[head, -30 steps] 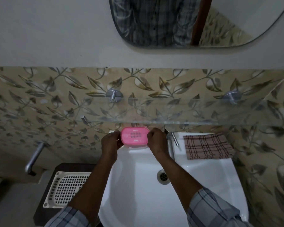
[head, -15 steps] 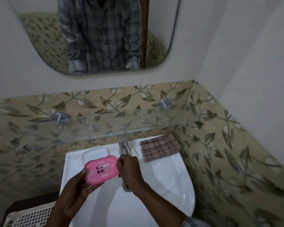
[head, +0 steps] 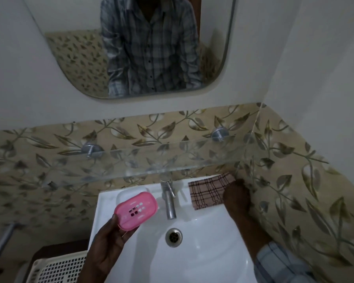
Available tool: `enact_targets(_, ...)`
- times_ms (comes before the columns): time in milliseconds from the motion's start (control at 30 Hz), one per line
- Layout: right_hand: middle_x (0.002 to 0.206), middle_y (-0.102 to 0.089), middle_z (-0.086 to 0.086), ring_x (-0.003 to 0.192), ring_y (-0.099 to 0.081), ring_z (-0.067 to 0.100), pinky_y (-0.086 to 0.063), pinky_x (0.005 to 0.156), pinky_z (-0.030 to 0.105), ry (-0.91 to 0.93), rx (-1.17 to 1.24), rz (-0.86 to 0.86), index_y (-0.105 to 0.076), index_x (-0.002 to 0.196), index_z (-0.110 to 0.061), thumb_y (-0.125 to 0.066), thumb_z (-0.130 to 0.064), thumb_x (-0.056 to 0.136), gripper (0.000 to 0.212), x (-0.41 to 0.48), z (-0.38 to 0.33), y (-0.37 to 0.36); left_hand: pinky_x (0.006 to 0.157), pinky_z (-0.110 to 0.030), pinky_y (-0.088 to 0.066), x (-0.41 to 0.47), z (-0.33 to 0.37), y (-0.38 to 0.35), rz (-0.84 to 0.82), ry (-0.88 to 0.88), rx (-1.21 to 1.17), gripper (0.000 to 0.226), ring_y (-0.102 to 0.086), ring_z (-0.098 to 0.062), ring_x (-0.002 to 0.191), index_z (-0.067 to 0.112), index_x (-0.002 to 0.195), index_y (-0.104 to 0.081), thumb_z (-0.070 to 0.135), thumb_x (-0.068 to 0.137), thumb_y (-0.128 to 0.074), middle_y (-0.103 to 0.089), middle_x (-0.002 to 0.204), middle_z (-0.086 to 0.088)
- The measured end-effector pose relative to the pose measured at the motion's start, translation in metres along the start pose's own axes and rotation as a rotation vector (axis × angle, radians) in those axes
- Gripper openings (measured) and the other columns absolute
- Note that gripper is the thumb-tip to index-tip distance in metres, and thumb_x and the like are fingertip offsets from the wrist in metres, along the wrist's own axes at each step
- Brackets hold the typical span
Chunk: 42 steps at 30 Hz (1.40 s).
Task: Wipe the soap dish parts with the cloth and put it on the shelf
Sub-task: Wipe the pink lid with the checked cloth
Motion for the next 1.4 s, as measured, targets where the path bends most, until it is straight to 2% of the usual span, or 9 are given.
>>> enact_targets(167, 0.099, -0.068, 0.024, 0.094, -0.065, 0.037, -0.057, 0.074, 0.043, -0.035, 0.017, 0.019, -0.068, 0.097, 0.004, -0.053, -0.003, 0.09, 0.018, 0.016, -0.005, -0.02, 0.094, -0.059, -0.048, -0.008, 0.001, -0.017, 0.056, -0.032, 0.007, 0.047, -0.056, -0.039, 0.126, -0.005, 0.136, -0.052, 0.015, 0.094, -0.05, -0.055, 0.139, -0.028)
enact_targets(367, 0.098, -0.071, 0.023, 0.089, -0.067, 0.037, -0.055, 0.075, 0.039, -0.025, 1.048, 0.151, -0.067, 0.103, -0.004, -0.071, 0.0, 0.081, 0.023, -0.012, 0.004, -0.011, 0.088, -0.052, -0.056, -0.017, 0.006, -0.016, 0.106, -0.074, 0.024, 0.047, -0.072, -0.036, 0.1, -0.006, 0.127, -0.058, 0.013, 0.084, -0.063, -0.067, 0.122, -0.029)
enact_targets(467, 0.092, -0.075, 0.001, 0.079, -0.071, 0.014, -0.059, 0.063, 0.023, 0.023, 1.436, 0.015, -0.071, 0.101, -0.024, -0.073, -0.003, 0.082, 0.028, -0.052, -0.008, 0.02, 0.091, -0.054, -0.054, -0.016, 0.006, -0.01, 0.08, -0.074, 0.046, 0.044, -0.069, -0.037, 0.106, -0.004, 0.125, -0.059, 0.013, 0.084, -0.064, -0.063, 0.128, -0.029)
enact_targets(533, 0.084, -0.075, 0.007, 0.066, -0.071, 0.02, -0.057, 0.052, 0.027, 0.066, 1.526, -0.181, -0.071, 0.101, -0.022, -0.073, -0.006, 0.083, 0.024, -0.082, -0.028, 0.036, 0.091, -0.054, -0.054, -0.017, 0.003, -0.006, 0.073, -0.072, 0.047, 0.041, -0.065, -0.039, 0.11, -0.002, 0.122, -0.06, 0.011, 0.084, -0.063, -0.061, 0.129, -0.03)
enact_targets(700, 0.087, -0.078, 0.007, 0.077, -0.074, 0.022, -0.057, 0.063, 0.026, 0.086, 1.465, -0.434, -0.075, 0.096, -0.013, -0.067, 0.006, 0.082, 0.026, -0.141, -0.079, 0.048, 0.086, -0.053, -0.057, -0.024, 0.001, -0.008, -0.001, -0.057, 0.093, 0.022, -0.071, -0.038, 0.1, 0.005, 0.096, -0.077, 0.007, 0.084, -0.059, -0.069, 0.116, -0.027)
enact_targets(900, 0.094, -0.075, 0.024, 0.083, -0.071, 0.038, -0.059, 0.071, 0.043, -0.109, 1.536, -0.776, -0.074, 0.095, -0.002, -0.065, 0.011, 0.075, 0.025, -0.182, -0.105, 0.044, 0.092, -0.053, -0.051, -0.036, 0.015, -0.009, -0.102, -0.068, 0.131, 0.035, -0.069, -0.038, 0.105, -0.001, 0.116, -0.062, 0.004, 0.081, -0.061, -0.063, 0.125, -0.03)
enact_targets(1133, 0.084, -0.077, 0.001, 0.077, -0.074, 0.02, -0.06, 0.065, 0.035, 0.179, 1.272, -0.414, -0.075, 0.095, -0.02, -0.07, -0.022, 0.08, 0.017, -0.202, -0.121, 0.071, 0.088, -0.051, -0.056, -0.052, 0.016, -0.023, -0.272, -0.065, 0.268, 0.051, -0.066, -0.037, 0.106, 0.0, 0.113, -0.061, 0.011, 0.064, -0.07, -0.065, 0.121, -0.027)
enact_targets(1300, 0.099, -0.07, -0.013, 0.082, -0.063, -0.018, -0.051, 0.071, 0.005, 0.399, 1.068, -0.302, -0.068, 0.121, -0.021, -0.069, -0.003, 0.081, 0.044, -0.224, -0.142, 0.068, 0.093, -0.052, -0.055, -0.051, 0.0, -0.032, -0.324, -0.037, 0.267, 0.041, -0.063, -0.039, 0.11, -0.002, 0.114, -0.063, 0.006, 0.074, -0.062, -0.061, 0.128, -0.028)
enact_targets(1400, 0.095, -0.071, -0.004, 0.073, -0.063, -0.011, -0.053, 0.067, 0.009, 0.369, 0.999, -0.338, -0.071, 0.114, -0.014, -0.068, -0.001, 0.078, 0.038, -0.226, -0.136, 0.063, 0.102, -0.05, -0.049, -0.049, -0.01, -0.035, -0.379, 0.001, 0.201, 0.056, -0.061, -0.038, 0.116, -0.001, 0.123, -0.066, 0.018, 0.072, -0.079, -0.059, 0.133, -0.028)
Point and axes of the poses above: each hand's wrist, its own x-axis towards the middle knuckle, its own y-axis out of the back of the hand, z = x × y, the point moved 4 cm from there along x, towards the middle knuckle
